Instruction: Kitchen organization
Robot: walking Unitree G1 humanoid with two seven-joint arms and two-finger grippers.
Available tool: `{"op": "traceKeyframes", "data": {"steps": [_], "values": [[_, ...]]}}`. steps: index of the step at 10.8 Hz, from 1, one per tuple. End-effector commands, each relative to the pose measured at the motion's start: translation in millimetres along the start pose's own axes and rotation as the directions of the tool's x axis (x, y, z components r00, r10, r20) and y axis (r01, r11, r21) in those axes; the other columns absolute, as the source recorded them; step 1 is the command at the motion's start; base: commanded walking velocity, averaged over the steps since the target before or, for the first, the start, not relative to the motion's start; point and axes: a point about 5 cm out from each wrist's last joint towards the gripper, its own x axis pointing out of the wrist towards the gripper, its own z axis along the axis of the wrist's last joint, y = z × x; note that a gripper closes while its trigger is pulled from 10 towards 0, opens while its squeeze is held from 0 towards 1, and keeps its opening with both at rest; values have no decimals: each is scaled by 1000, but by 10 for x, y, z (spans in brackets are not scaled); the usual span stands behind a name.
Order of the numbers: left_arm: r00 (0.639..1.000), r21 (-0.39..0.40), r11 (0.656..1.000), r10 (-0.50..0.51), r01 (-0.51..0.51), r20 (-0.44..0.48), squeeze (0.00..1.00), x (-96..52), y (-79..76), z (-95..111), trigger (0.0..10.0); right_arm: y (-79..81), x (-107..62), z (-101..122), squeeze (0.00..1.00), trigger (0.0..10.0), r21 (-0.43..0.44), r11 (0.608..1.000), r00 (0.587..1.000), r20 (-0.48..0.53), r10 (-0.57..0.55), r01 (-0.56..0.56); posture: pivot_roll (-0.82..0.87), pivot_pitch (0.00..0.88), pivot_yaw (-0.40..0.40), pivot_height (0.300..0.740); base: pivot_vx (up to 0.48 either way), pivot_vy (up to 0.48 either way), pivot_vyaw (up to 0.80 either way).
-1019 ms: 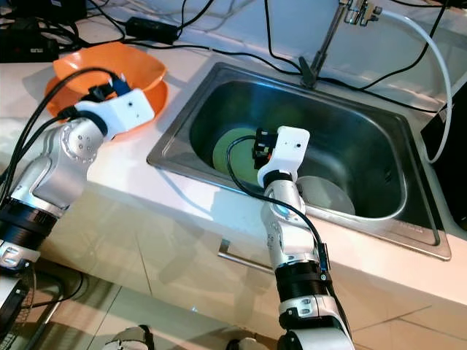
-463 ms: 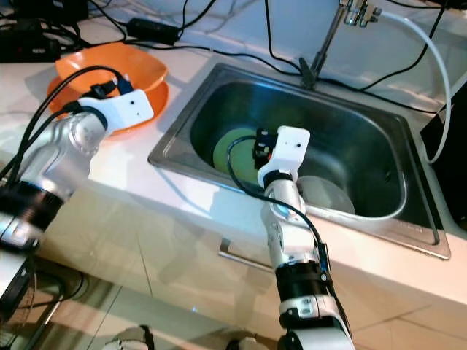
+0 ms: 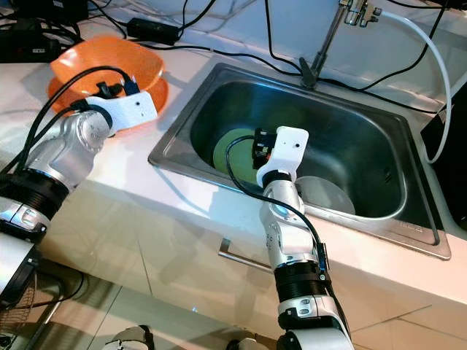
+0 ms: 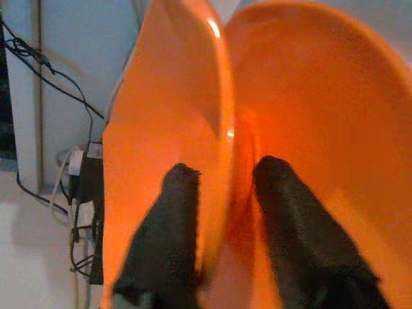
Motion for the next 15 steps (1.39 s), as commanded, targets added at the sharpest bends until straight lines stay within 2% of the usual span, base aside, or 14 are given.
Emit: {"op": "traceKeyframes", "data": {"steps": [1,5,7,10,12,13,14,15], "values": [[1000,7,1000,-11,11,17,0,9,-46,56,0,-46,0,22,0,10000,-7,1000,1000,2,-16,16,55,61,-129,740,0,0,0],[999,25,1000,10,-11,42,0,-17,-49,55,0,-25,-5,9,0,10000,-5,1000,1000,-5,-10,10,59,64,-128,740,0,0,0],[996,56,996,67,-71,65,0,-61,-18,58,0,-30,-21,-23,0,10000,-7,1000,1000,-9,-12,12,65,41,-122,740,0,0,0],[973,78,982,157,-172,167,0,-191,55,188,0,-21,47,53,0,10000,-6,1000,1000,11,-4,4,71,0,-121,740,0,0,0],[920,90,962,215,-257,327,0,-294,168,463,0,-13,74,107,0,10000,7,1000,1000,24,-5,5,74,8,-125,740,0,0,0],[880,88,954,227,-287,416,0,-356,203,639,0,23,85,192,0,10000,57,998,999,35,-1,-1,68,20,-123,740,0,0,0],[866,88,952,224,-292,448,0,-366,218,696,0,39,111,303,0,10000,102,995,999,51,-3,-2,61,33,-124,740,0,0,0],[851,82,956,209,-282,481,0,-381,175,797,0,44,169,565,0,10000,171,985,995,96,-10,-6,47,43,-116,740,0,0,0]]}}
